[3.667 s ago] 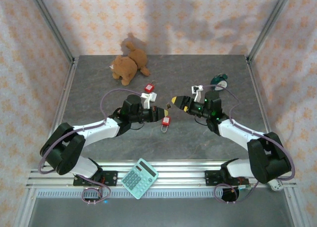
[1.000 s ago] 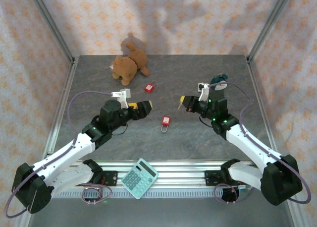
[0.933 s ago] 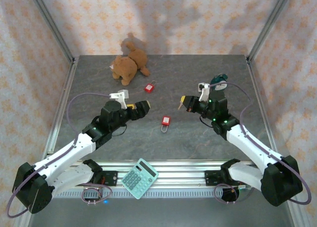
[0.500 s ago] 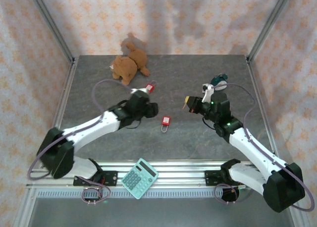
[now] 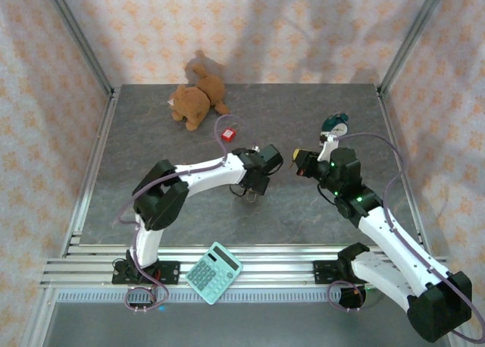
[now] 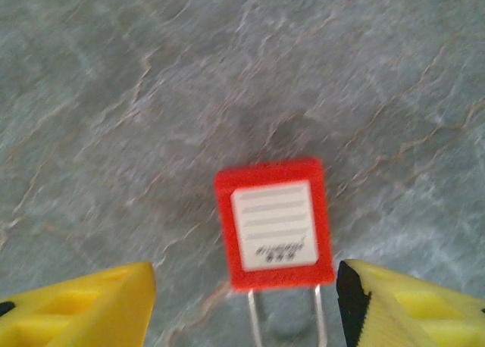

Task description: Unlock with the key

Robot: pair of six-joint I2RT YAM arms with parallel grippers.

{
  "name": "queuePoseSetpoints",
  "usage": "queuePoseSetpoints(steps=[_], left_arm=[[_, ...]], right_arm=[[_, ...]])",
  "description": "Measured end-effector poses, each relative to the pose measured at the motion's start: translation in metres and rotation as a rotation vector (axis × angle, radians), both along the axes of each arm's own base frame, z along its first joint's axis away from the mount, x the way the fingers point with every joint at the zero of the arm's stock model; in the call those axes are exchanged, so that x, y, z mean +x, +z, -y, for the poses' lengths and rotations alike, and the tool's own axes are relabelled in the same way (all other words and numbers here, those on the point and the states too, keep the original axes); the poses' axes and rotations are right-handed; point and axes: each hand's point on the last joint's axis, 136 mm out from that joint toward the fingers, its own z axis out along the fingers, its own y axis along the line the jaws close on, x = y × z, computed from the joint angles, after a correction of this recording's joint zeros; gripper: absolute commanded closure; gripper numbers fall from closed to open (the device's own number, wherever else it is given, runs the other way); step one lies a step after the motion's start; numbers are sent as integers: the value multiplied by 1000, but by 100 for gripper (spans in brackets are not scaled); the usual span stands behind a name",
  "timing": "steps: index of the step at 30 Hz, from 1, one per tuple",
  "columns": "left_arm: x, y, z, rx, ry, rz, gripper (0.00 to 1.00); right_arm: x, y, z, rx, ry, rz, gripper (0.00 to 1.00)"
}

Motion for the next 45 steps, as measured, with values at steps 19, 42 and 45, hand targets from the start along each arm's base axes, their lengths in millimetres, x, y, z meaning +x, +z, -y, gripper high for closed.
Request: queuePoseSetpoints(steps=[19, 42, 45], left_arm=[[0, -29, -1, 32, -34, -166, 45], [4, -34, -23, 137, -165, -282, 52], [5, -35, -24, 142, -179, -288, 52]], right_arm=[[-7, -1, 7, -25, -10, 10, 96], [-9, 2, 8, -23, -10, 21, 96], [-10, 4, 8, -21, -10, 27, 96]])
